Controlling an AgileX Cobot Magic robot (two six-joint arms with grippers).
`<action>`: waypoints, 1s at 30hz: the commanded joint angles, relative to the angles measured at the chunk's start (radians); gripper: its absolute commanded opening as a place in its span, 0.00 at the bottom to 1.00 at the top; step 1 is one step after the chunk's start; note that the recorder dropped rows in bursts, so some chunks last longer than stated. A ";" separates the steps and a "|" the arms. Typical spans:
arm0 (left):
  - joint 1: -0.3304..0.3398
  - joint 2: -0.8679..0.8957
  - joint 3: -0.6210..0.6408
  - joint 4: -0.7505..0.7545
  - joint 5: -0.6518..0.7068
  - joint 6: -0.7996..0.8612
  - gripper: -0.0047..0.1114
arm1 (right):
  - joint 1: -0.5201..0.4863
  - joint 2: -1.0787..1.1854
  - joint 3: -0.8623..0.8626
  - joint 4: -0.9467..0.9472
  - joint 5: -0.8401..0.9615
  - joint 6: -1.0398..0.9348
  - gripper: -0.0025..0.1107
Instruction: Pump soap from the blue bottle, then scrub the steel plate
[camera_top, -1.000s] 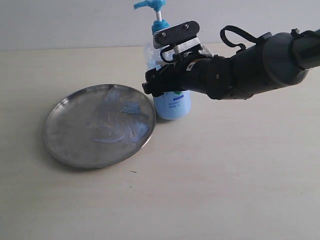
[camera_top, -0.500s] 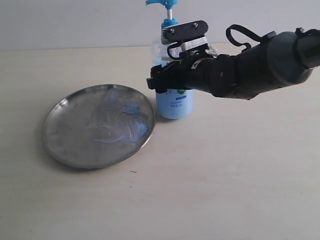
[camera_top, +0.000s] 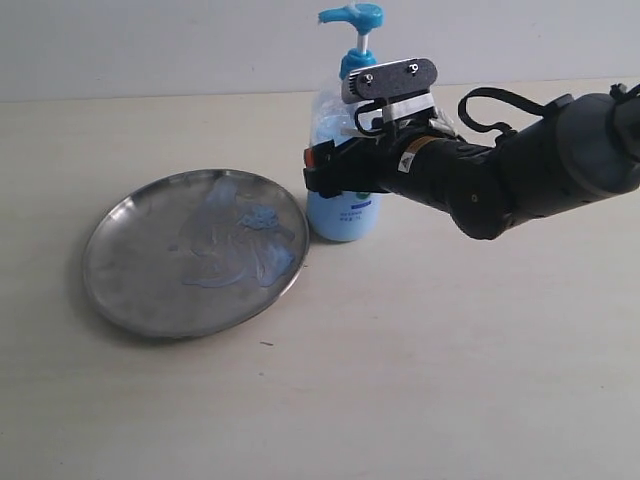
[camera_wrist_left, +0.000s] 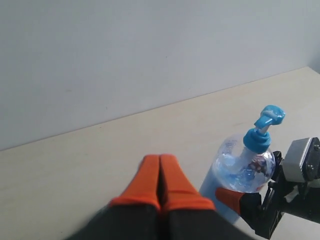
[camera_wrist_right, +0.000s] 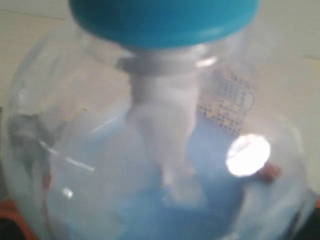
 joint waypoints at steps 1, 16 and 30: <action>0.002 -0.012 0.005 -0.014 -0.001 0.005 0.04 | 0.000 -0.012 0.000 -0.025 -0.059 0.021 0.02; 0.002 -0.012 0.005 -0.014 0.016 0.005 0.04 | 0.000 -0.012 0.000 -0.013 -0.017 -0.102 0.02; 0.002 -0.012 0.005 -0.014 0.034 0.006 0.04 | 0.000 -0.012 0.000 -0.013 -0.008 -0.100 0.67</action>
